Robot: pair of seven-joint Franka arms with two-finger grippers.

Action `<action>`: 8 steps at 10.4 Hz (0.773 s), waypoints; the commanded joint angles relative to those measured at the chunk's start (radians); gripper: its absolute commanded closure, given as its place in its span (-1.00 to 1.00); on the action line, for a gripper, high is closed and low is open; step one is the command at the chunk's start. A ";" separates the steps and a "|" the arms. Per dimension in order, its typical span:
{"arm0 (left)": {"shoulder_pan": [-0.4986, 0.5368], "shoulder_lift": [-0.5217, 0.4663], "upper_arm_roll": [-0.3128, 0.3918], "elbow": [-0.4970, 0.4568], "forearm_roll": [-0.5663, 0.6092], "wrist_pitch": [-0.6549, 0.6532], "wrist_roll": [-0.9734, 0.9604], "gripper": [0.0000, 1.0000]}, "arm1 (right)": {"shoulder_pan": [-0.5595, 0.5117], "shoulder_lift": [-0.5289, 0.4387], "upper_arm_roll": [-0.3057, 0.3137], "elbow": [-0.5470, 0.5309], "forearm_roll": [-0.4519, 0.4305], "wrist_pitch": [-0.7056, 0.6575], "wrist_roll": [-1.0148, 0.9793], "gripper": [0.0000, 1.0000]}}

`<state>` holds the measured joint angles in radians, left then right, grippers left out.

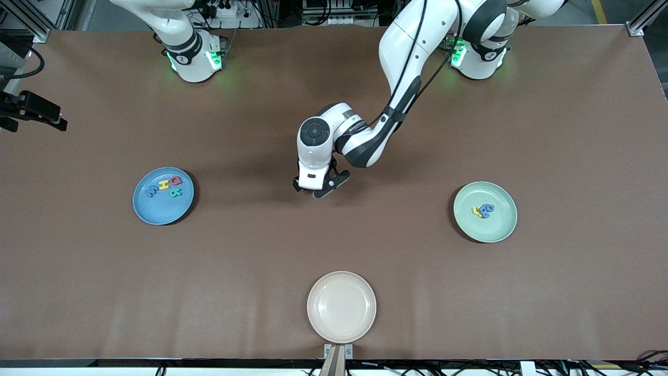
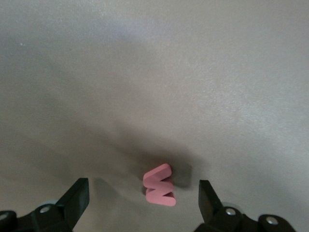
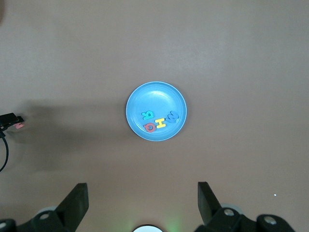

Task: Sort uppercase to blue plate, lowercase to green plate
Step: 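Lower and close the left gripper on the pink W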

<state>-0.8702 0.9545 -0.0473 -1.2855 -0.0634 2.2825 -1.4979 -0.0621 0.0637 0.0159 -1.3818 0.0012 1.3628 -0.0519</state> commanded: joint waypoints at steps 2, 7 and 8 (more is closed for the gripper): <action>-0.018 0.033 0.012 0.031 -0.019 -0.018 -0.015 -1.00 | -0.008 -0.007 0.001 0.004 0.014 -0.010 -0.003 -1.00; -0.024 0.038 0.012 0.029 -0.016 -0.020 -0.019 -1.00 | -0.008 -0.007 0.001 0.004 0.014 -0.010 -0.003 -1.00; -0.024 0.038 0.012 0.029 -0.016 -0.020 -0.019 -1.00 | -0.008 -0.007 0.001 0.004 0.014 -0.010 -0.003 -1.00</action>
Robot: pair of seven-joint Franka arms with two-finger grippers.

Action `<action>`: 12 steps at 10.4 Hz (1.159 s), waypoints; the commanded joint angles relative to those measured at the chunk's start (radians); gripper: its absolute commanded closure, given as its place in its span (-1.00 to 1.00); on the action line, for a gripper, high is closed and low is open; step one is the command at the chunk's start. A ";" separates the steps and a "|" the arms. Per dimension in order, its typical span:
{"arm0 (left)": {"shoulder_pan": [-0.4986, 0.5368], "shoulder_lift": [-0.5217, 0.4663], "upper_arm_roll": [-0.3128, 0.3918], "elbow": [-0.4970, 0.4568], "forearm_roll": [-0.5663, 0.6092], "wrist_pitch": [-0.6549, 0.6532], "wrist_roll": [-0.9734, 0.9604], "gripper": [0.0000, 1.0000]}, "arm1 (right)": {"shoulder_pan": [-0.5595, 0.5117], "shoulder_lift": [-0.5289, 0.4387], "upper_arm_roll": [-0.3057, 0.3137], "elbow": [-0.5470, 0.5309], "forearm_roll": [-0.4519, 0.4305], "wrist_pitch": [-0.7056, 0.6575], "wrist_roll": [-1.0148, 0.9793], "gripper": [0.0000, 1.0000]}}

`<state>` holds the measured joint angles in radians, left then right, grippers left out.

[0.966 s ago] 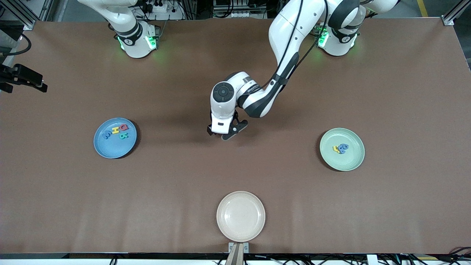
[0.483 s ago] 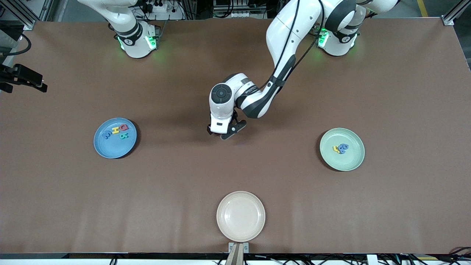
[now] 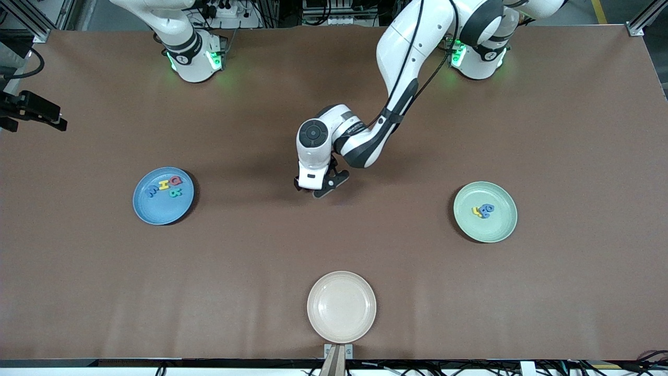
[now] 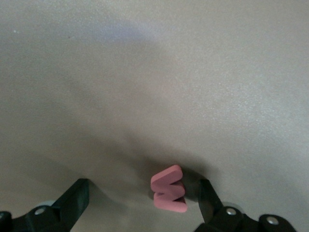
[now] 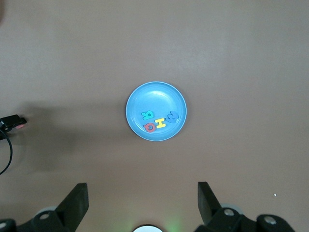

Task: Sort uppercase to blue plate, lowercase to green plate
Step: 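Lower and close the left gripper on the pink W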

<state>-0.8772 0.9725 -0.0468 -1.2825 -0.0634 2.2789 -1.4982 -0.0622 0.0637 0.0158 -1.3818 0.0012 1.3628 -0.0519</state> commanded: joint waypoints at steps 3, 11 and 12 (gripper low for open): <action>-0.017 0.018 0.012 0.025 -0.015 -0.019 -0.019 -0.47 | -0.008 -0.007 0.003 0.004 0.014 -0.010 -0.003 -1.00; -0.017 0.015 0.012 0.020 -0.015 -0.030 -0.040 1.00 | -0.007 -0.007 0.003 0.004 0.014 -0.010 -0.003 -1.00; -0.017 0.014 0.012 0.020 -0.013 -0.032 -0.040 1.00 | -0.007 -0.007 0.003 0.004 0.014 -0.010 -0.003 -1.00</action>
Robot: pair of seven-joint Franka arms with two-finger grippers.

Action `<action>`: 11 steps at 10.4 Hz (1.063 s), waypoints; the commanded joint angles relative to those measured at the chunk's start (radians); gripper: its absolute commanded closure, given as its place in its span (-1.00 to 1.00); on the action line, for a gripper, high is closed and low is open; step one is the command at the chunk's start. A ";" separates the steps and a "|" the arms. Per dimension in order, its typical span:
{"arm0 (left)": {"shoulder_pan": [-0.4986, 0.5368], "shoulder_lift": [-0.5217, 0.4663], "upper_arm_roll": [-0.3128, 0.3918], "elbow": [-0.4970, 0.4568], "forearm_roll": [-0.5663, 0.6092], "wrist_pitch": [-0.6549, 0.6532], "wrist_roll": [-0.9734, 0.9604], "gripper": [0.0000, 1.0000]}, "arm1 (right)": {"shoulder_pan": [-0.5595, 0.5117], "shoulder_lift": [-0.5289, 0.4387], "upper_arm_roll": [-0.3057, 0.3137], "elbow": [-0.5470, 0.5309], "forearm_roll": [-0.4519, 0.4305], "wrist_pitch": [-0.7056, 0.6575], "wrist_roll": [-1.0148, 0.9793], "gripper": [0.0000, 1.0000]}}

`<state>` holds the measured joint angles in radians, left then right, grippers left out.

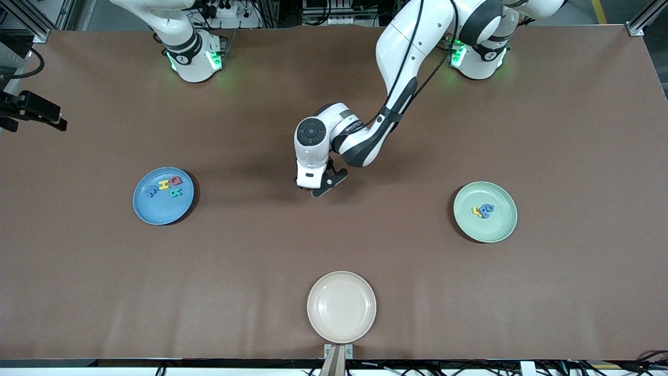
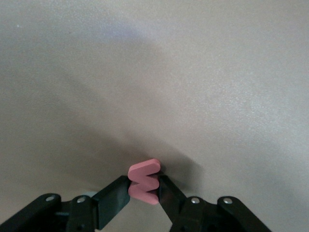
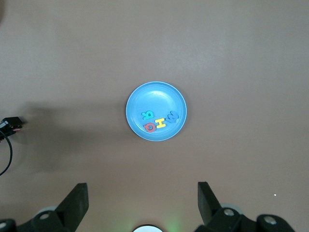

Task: Sort uppercase to blue plate, lowercase to green plate
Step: 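Lower and close the left gripper on the pink W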

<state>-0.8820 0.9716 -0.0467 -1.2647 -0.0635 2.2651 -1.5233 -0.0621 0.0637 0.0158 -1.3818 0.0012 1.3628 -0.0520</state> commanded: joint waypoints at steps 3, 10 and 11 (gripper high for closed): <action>-0.011 0.003 0.015 0.002 -0.012 -0.073 -0.015 1.00 | -0.007 -0.007 0.004 0.004 0.014 -0.010 -0.002 -1.00; 0.023 -0.008 0.070 -0.016 -0.012 -0.209 -0.014 1.00 | -0.007 -0.007 0.003 0.004 0.014 -0.010 -0.002 -1.00; 0.050 -0.010 0.071 -0.016 -0.012 -0.234 -0.015 1.00 | -0.007 -0.007 0.004 0.004 0.014 -0.010 -0.002 -1.00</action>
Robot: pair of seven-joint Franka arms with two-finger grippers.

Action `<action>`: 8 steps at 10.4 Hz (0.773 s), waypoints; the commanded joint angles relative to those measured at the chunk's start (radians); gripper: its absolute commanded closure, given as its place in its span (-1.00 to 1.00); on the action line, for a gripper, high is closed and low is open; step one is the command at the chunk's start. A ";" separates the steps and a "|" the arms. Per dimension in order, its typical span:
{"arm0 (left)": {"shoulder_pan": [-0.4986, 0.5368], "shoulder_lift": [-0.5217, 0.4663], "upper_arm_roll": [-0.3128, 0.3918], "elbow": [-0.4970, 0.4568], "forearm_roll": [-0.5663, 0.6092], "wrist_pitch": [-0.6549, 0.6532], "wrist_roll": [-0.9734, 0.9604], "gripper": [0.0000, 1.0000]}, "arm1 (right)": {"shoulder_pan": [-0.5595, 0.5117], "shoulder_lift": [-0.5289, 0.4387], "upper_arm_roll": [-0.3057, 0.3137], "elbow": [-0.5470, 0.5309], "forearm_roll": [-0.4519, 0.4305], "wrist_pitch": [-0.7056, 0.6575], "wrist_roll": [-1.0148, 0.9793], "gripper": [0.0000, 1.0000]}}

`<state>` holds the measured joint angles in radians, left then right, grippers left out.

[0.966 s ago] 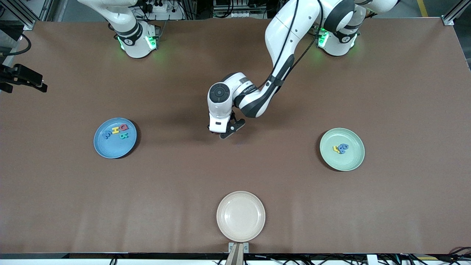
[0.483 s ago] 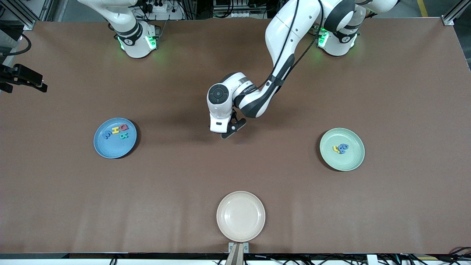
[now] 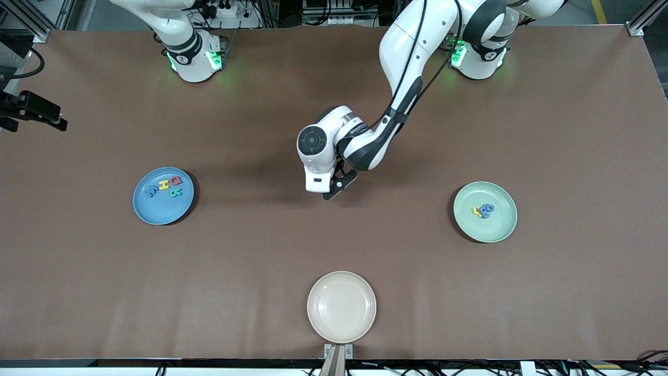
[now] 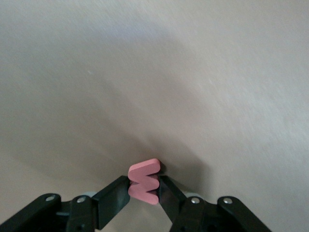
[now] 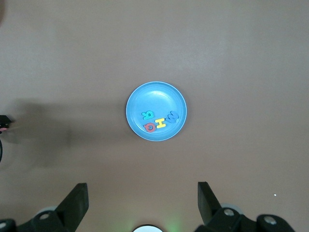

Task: Sort uppercase to blue plate, lowercase to green plate
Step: 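Carry the pink W to the green plate with the left gripper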

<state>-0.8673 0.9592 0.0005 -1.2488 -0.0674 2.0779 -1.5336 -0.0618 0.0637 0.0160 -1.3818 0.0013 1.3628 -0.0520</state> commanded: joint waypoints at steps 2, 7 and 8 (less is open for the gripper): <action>0.079 -0.014 0.042 -0.038 -0.006 -0.109 -0.002 1.00 | -0.007 -0.007 0.002 0.004 0.014 -0.010 -0.003 -1.00; 0.197 -0.132 0.042 -0.179 0.053 -0.190 0.036 1.00 | -0.007 -0.007 0.002 0.004 0.014 -0.010 -0.002 -1.00; 0.226 -0.172 0.044 -0.231 0.064 -0.190 0.067 1.00 | -0.007 -0.007 0.002 0.004 0.014 -0.010 -0.002 -1.00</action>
<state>-0.6660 0.8825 0.0453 -1.3601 -0.0333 1.8941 -1.5001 -0.0617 0.0636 0.0162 -1.3817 0.0013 1.3627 -0.0520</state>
